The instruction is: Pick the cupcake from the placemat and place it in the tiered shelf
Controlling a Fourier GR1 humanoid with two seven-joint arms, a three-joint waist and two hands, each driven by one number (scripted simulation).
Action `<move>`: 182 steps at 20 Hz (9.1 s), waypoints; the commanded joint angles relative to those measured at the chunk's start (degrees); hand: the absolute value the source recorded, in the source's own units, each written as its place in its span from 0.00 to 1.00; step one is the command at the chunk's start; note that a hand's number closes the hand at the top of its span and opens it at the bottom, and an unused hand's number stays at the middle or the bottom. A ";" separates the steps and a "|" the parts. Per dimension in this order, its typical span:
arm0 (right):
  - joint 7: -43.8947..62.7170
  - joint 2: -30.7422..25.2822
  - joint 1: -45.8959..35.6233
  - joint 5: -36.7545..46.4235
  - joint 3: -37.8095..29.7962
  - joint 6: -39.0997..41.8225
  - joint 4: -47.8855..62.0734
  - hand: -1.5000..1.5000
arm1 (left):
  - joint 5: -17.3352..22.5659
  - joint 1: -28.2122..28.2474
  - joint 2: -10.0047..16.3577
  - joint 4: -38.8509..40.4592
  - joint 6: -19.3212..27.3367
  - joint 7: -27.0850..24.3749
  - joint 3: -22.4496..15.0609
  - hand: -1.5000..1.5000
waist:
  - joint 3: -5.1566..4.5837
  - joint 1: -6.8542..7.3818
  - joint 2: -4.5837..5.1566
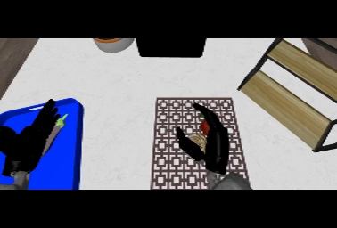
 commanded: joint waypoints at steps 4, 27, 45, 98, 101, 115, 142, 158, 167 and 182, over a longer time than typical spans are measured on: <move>20.19 2.44 2.62 21.36 6.83 -6.64 5.78 0.00 | 0.96 0.55 0.98 0.43 -0.42 0.38 2.40 0.50 | -0.14 -1.46 -0.71; 70.57 2.47 -11.48 32.53 9.91 67.09 -6.35 0.00 | 0.17 0.24 -0.08 0.92 -1.55 0.40 2.79 0.50 | 0.27 -0.35 -0.03; 66.16 2.45 -7.38 35.62 6.48 67.15 -4.12 0.00 | -2.20 -0.30 -2.65 3.16 -5.15 -0.70 4.88 0.50 | 0.34 -0.06 0.22; 61.68 0.89 -8.79 40.18 -22.48 68.79 -51.88 1.00 | -11.27 2.40 -9.74 -0.04 -9.73 0.36 12.06 0.50 | 0.31 -0.73 -0.01; 66.52 1.34 -15.29 42.86 -22.82 77.48 -58.35 1.00 | -9.93 2.23 -8.01 -1.12 -10.88 3.07 13.60 0.50 | 0.26 -0.58 -0.10; 61.27 -4.80 -32.23 48.65 -36.91 92.47 -52.86 1.00 | -10.23 2.20 -8.09 -1.41 -11.37 3.94 14.59 0.50 | 0.18 -1.07 -0.38; 40.06 -19.11 -35.51 45.34 -60.21 78.28 -22.50 1.00 | -13.31 1.56 -10.71 -2.36 -12.49 4.65 15.21 0.50 | 0.35 0.03 0.26; 36.06 -23.08 -28.72 40.85 -61.21 65.19 -12.38 0.00 | -12.09 1.17 -10.32 -6.14 -14.83 9.58 18.46 0.50 | 0.35 -0.01 0.20; 38.13 -22.44 -31.21 28.10 -69.88 65.02 -19.34 0.00 | -14.95 1.08 -12.01 0.33 -14.19 3.86 18.36 0.50 | 0.34 -0.81 0.01; 52.54 -32.35 -27.14 6.47 -87.58 79.73 -47.01 0.00 | -13.38 4.17 -10.73 0.25 -17.55 1.53 21.00 0.50 | 0.30 -2.00 -0.43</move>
